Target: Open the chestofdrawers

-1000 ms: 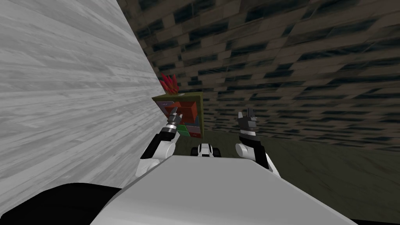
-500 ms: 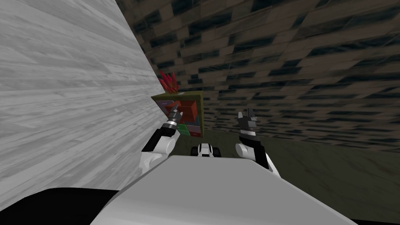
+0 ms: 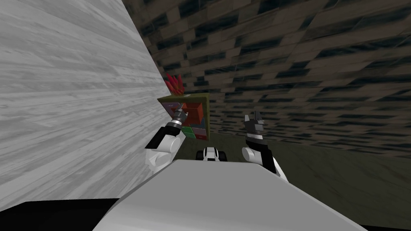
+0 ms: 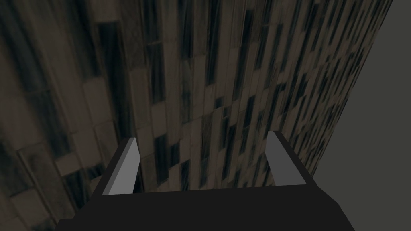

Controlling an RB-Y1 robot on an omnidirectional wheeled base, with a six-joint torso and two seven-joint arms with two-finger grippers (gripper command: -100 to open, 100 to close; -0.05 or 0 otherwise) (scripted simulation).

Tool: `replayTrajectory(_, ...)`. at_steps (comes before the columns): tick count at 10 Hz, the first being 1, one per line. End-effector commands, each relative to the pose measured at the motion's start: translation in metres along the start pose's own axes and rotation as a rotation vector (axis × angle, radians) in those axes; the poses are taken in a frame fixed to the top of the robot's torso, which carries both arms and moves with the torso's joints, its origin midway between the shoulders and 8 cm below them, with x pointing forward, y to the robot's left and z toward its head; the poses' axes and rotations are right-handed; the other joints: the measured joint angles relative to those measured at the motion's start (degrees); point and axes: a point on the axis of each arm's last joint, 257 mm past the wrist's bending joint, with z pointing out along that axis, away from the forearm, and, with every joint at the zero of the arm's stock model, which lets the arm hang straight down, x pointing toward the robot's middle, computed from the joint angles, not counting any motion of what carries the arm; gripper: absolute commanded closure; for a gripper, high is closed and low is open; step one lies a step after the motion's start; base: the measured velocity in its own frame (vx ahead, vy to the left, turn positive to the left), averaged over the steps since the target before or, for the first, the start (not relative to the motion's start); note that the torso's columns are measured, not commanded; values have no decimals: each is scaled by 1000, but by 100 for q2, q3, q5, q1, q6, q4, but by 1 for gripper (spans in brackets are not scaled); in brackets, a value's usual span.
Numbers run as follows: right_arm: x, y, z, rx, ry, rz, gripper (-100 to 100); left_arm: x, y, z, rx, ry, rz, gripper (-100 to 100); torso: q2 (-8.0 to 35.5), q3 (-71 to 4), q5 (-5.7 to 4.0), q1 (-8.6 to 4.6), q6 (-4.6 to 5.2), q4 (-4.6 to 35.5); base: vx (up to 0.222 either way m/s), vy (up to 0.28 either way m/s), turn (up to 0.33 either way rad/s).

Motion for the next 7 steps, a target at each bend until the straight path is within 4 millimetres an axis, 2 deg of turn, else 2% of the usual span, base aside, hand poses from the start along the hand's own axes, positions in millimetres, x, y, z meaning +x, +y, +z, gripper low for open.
replayTrajectory(1,0,0,0,0,0,0,0,1,-1,2,-5,1,-1,-100,7,5,-2,-2,1,4,0,0,0)
replayTrajectory(2,0,0,0,0,0,0,0,1,0,2,-8,1,0,0,6,6,1,-2,1,-1,0,0,0)
replayTrajectory(7,0,0,0,0,0,0,0,0,2,2,-13,0,0,0,-2,1,4,0,2,-8,0,0,0)
